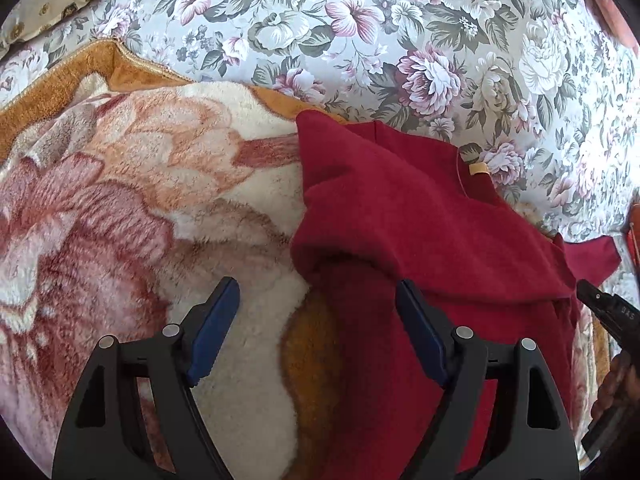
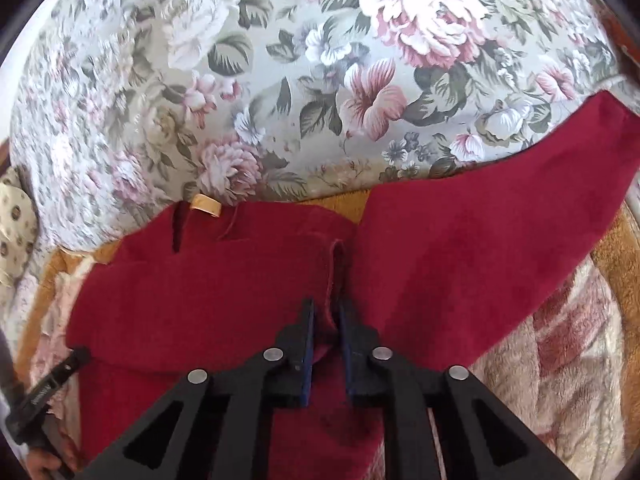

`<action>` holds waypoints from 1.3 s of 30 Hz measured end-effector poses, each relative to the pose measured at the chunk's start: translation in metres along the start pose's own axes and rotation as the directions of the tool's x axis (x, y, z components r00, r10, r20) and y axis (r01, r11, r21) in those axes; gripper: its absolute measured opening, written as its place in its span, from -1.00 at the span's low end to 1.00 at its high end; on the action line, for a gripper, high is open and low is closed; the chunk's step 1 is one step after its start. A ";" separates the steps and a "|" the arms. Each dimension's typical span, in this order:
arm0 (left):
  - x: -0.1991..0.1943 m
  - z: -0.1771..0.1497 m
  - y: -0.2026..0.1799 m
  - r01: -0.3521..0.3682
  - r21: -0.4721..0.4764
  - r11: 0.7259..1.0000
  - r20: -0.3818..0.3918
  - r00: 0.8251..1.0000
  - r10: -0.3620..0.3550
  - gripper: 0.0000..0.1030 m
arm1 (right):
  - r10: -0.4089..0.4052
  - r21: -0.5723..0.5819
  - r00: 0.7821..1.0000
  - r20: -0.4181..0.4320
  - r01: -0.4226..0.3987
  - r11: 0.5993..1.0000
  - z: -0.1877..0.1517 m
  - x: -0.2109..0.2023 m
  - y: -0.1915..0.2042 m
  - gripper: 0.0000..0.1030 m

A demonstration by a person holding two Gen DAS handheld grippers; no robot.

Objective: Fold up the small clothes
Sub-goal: 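Grasp the other sleeve with the right tool and fold it across the body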

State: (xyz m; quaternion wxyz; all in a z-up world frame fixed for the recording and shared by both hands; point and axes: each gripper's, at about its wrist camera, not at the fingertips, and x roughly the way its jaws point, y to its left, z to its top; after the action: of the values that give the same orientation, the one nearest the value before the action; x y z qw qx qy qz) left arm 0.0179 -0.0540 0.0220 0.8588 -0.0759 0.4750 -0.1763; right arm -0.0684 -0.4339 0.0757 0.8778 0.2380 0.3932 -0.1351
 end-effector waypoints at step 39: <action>-0.019 -0.045 -0.039 -0.077 0.152 0.985 -0.020 0.997 0.080 0.63 | -0.034 0.089 0.999 -0.041 0.038 0.995 -0.060 -0.057 -0.053 -0.41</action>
State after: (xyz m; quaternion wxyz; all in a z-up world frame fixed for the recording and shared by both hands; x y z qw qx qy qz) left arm -0.0385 -0.0810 0.0243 0.8621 0.0106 0.4740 -0.1789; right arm -0.1659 -0.4445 0.0675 0.8557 0.2725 0.4083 -0.1636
